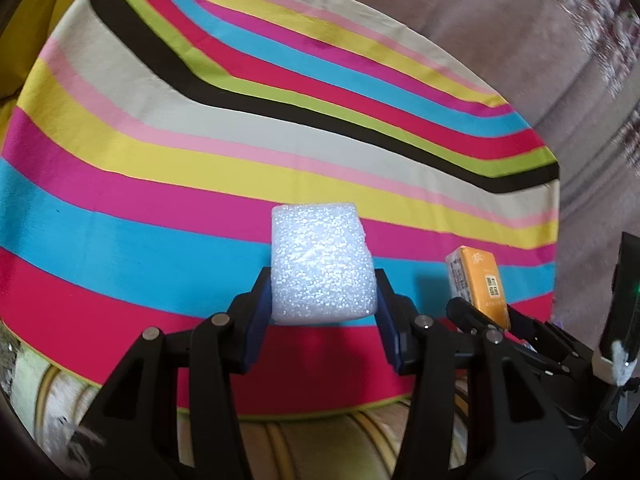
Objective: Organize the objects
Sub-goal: 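Carry the foam block and tissue pack over the purple box, then open both grippers to drop the items into the purple box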
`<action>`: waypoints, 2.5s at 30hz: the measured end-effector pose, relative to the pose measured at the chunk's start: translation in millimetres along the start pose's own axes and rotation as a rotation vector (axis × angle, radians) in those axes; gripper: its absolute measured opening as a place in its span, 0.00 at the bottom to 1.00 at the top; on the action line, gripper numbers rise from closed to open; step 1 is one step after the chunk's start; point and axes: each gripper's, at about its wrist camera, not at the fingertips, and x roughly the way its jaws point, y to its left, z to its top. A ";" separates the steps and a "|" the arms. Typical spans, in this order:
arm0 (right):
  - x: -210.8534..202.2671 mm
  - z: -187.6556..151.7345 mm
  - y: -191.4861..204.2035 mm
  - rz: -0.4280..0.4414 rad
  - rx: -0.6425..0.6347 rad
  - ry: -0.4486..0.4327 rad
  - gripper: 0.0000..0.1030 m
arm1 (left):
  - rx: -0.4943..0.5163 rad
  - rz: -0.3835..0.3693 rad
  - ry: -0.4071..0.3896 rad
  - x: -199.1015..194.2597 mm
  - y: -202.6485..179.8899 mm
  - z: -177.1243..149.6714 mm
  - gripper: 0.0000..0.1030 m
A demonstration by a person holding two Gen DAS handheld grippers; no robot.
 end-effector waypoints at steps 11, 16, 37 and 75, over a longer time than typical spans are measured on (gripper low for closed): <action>-28.8 -31.6 -58.8 -0.057 0.102 -0.003 0.51 | 0.123 -0.049 0.045 -3.4 -60.2 -24.9 0.50; -41.0 -43.6 -78.2 -0.078 0.136 -0.010 0.51 | 0.189 -0.080 0.079 -0.8 -88.9 -35.8 0.50; -86.7 -111.6 -194.8 -0.233 0.360 0.012 0.51 | 0.477 -0.230 0.248 13.0 -215.6 -97.0 0.50; -120.3 -182.2 -288.3 -0.368 0.556 0.055 0.61 | 0.715 -0.201 0.415 32.9 -299.5 -157.9 0.87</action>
